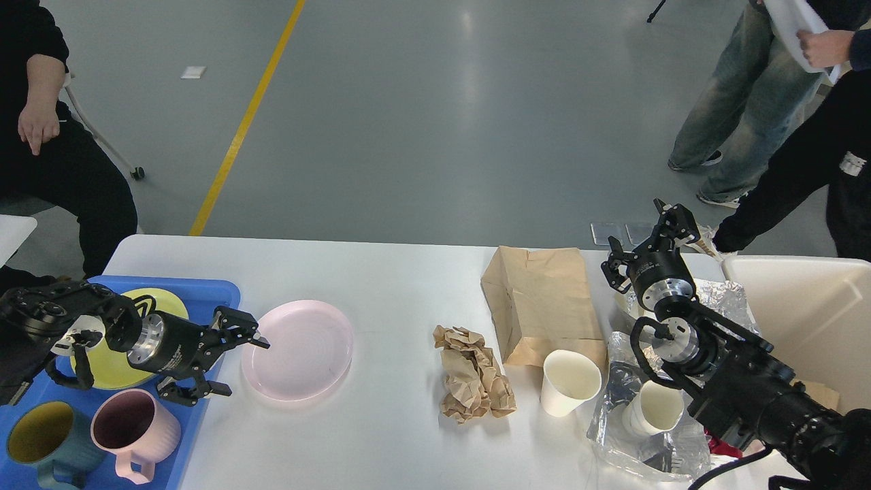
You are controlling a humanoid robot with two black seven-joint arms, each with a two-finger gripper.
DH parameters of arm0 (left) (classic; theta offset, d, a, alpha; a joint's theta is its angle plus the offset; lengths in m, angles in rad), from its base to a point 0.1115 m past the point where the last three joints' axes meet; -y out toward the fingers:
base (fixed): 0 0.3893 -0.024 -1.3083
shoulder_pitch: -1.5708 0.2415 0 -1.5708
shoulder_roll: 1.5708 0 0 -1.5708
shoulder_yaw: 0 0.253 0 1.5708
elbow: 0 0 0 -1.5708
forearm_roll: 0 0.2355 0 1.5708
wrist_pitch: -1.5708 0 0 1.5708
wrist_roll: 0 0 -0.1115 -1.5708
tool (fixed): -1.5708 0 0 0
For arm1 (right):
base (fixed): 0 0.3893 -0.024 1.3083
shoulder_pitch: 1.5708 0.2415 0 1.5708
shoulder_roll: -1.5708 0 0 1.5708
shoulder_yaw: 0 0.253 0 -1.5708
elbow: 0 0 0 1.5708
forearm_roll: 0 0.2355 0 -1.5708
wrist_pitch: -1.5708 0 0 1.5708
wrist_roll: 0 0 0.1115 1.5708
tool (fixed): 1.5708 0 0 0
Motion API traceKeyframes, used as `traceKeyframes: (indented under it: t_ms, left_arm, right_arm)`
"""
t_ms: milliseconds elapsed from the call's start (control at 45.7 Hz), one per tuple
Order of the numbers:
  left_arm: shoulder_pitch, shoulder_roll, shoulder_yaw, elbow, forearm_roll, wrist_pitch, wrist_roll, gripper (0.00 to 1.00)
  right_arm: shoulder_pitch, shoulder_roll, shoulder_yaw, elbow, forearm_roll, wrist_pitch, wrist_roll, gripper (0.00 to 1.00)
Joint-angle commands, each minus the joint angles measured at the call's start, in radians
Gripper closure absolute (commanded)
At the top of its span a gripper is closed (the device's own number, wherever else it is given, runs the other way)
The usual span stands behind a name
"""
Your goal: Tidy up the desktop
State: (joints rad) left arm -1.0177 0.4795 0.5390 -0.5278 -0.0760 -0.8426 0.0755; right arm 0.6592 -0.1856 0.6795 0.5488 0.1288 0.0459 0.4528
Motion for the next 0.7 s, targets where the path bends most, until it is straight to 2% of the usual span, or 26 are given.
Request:
traceKeyframes:
  t_ms: [0,438,679]
  left_arm:
    - [0.007,0.002,-0.008,0.006,0.002,-0.001,-0.002,0.03]
    - [0.044,-0.004,-0.01,0.031,0.005,0.013,0.0,0.04]
    - [0.047,-0.01,-0.01,0.031,0.005,0.057,0.006,0.06]
  right_arm:
    - [-0.001,0.0,0.0,0.0,0.0,0.0,0.0,0.0]
    - [-0.001,0.0,0.0,-0.001,0.0,0.0,0.0,0.0]
    - [0.0,0.0,0.0,-0.001,0.0,0.0,0.0,0.0]
